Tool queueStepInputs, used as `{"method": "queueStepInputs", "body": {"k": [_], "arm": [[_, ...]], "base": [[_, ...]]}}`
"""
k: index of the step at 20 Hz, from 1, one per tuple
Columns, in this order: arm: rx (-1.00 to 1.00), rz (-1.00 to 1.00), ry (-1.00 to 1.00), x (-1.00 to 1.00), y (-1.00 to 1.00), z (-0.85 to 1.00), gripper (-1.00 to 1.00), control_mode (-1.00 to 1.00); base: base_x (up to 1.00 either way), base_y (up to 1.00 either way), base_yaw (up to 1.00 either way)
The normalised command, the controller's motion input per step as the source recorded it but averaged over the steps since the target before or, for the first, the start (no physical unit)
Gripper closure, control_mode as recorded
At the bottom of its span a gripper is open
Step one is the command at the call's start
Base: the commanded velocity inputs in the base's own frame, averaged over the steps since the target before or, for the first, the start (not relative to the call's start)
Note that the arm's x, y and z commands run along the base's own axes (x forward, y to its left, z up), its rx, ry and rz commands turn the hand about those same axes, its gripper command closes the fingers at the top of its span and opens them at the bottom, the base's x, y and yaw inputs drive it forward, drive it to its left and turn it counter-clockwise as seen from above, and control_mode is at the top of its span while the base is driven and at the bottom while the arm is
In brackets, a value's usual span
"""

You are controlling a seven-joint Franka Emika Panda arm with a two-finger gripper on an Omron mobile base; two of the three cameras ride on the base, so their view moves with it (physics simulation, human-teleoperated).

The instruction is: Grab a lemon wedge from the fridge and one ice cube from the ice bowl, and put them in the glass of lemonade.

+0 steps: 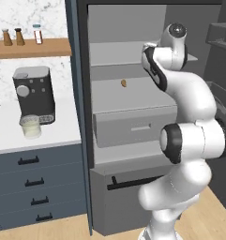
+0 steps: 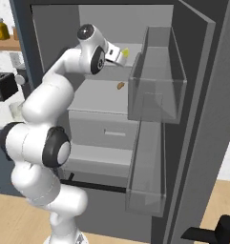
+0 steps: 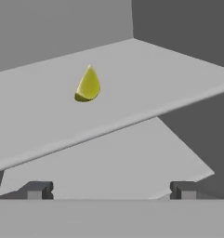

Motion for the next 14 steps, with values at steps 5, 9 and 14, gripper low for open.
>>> {"method": "queueStepInputs", "body": {"k": [5,9,14], "arm": [[0.00,0.00,0.06,0.84,-0.04,0.00,-1.00,-1.00],[0.00,0.00,0.05,0.78,-0.03,0.00,-1.00,-1.00],[0.00,0.00,0.02,0.75,-0.09,-0.05,-1.00,-1.00]], "base": [[0.00,0.00,0.00],[0.00,0.00,0.00],[0.00,0.00,0.00]]}}
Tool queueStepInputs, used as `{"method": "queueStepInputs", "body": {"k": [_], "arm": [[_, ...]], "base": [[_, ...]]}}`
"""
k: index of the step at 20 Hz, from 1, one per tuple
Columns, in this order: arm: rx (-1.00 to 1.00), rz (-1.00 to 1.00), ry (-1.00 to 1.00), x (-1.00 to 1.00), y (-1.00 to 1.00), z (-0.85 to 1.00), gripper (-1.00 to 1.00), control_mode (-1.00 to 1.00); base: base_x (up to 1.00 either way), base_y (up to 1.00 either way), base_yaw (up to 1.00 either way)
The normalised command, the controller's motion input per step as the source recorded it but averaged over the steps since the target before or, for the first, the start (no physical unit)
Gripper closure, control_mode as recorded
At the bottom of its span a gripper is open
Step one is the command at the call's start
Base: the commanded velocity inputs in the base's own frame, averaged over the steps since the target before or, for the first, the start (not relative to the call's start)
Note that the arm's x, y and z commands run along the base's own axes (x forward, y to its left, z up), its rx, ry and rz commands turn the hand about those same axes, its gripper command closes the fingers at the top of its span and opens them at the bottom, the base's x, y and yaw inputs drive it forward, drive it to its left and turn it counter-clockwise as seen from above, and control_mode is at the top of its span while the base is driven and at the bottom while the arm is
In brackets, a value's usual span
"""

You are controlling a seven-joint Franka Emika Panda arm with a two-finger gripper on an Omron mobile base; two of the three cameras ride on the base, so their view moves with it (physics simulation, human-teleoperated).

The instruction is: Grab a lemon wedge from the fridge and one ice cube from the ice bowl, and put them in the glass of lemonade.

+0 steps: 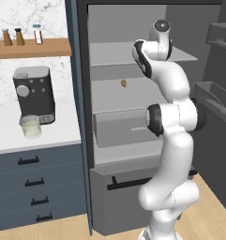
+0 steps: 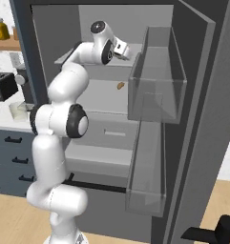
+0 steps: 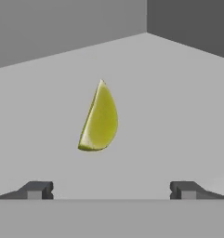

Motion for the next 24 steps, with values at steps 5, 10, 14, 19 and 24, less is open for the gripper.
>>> {"method": "queueStepInputs", "body": {"k": [5,10,14,19,24], "arm": [[0.00,0.00,0.01,0.60,-0.19,-0.07,-1.00,-1.00],[0.00,0.00,0.00,0.48,-0.24,-0.23,1.00,-1.00],[-0.03,0.00,-0.01,0.03,-0.03,-0.33,1.00,-1.00],[-0.18,0.00,-0.21,-0.79,0.69,-0.37,1.00,-1.00],[-0.17,-0.02,-0.19,-1.00,1.00,-0.53,1.00,-1.00]], "base": [[0.00,0.00,0.00],[0.00,0.00,0.00],[0.00,0.00,0.00],[0.00,0.00,0.00],[0.00,0.00,0.00]]}}
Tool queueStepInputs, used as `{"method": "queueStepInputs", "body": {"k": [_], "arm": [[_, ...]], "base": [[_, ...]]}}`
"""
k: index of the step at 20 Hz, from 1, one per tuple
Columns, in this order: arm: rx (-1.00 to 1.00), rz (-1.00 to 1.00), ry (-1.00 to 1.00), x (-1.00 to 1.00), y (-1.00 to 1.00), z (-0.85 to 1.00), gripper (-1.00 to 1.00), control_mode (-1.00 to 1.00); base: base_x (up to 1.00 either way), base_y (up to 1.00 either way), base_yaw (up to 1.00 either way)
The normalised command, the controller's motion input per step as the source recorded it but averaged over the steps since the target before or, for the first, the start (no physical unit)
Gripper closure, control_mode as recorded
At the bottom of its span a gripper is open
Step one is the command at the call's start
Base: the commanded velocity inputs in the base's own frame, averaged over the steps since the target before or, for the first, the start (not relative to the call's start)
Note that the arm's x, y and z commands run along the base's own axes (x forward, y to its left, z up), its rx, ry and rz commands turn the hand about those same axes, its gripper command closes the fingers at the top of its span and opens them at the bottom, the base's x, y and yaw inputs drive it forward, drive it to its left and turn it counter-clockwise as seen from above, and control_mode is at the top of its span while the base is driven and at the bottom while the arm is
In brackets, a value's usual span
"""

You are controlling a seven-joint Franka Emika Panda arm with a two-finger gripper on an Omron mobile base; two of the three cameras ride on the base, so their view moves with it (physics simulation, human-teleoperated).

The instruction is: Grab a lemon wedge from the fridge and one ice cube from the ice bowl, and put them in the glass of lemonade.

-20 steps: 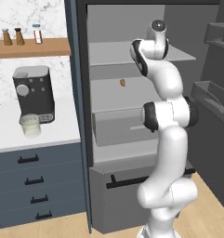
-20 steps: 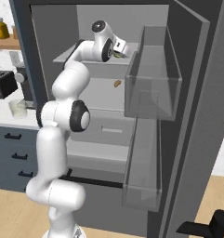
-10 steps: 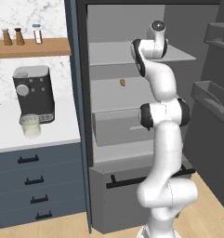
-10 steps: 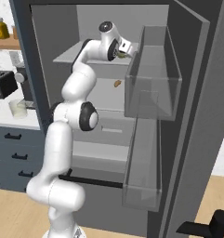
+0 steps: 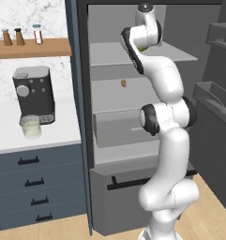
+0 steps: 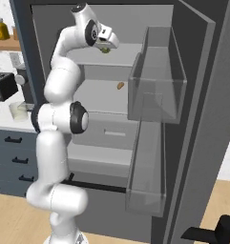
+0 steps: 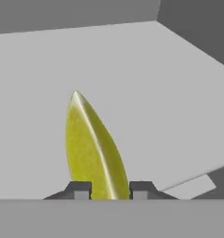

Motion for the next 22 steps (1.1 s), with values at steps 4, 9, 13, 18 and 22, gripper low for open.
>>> {"method": "queueStepInputs", "body": {"k": [4,9,13,18,22], "arm": [[-0.19,-0.01,-0.07,-1.00,0.66,-0.98,1.00,-1.00],[-0.15,0.00,-0.20,-1.00,0.25,-0.55,1.00,-1.00],[-0.01,0.00,-0.29,-1.00,0.00,0.06,1.00,-1.00],[0.00,0.05,-0.03,-1.00,0.00,0.16,1.00,-1.00],[0.03,0.16,0.00,-1.00,-0.02,0.01,1.00,-1.00]], "base": [[0.00,0.00,0.00],[0.00,0.00,0.00],[0.00,0.00,0.00],[0.00,0.00,0.00],[0.00,0.00,0.00]]}}
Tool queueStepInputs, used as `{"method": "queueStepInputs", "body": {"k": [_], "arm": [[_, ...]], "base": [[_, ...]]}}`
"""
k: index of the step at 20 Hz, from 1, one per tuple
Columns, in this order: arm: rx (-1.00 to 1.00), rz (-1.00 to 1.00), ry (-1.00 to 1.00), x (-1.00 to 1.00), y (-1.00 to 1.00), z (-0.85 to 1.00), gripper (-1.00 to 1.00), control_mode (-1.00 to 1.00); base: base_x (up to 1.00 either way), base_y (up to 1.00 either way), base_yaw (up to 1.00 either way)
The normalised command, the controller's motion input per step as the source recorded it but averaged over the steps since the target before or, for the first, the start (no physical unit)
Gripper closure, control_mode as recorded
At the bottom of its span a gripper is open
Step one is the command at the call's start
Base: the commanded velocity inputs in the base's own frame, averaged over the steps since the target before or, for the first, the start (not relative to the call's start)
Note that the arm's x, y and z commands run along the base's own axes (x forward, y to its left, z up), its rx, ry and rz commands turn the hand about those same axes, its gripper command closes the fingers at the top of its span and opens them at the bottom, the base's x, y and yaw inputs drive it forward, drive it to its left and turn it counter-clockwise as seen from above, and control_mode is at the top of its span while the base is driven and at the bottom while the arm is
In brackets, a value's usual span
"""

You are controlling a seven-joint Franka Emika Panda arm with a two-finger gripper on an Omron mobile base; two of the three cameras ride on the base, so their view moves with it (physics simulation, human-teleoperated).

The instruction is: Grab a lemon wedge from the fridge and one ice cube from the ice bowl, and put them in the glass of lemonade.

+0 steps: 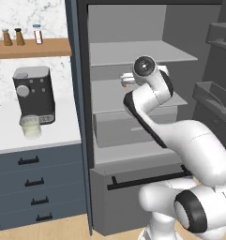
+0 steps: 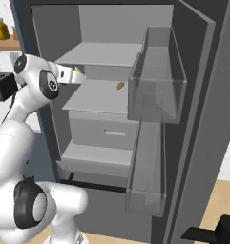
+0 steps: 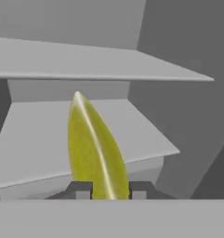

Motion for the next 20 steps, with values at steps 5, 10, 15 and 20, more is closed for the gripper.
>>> {"method": "queueStepInputs", "body": {"k": [5,10,15,20], "arm": [[0.09,0.26,0.02,-0.90,-0.07,0.00,1.00,-1.00],[0.01,0.06,0.01,-0.09,0.00,-0.02,1.00,1.00],[0.00,0.00,0.00,0.00,0.00,0.00,1.00,1.00],[0.00,0.00,0.00,0.00,0.00,0.00,1.00,1.00]], "base": [[0.00,0.00,0.00],[-0.31,0.46,0.19],[-0.13,1.00,0.10],[0.47,1.00,0.00]]}}
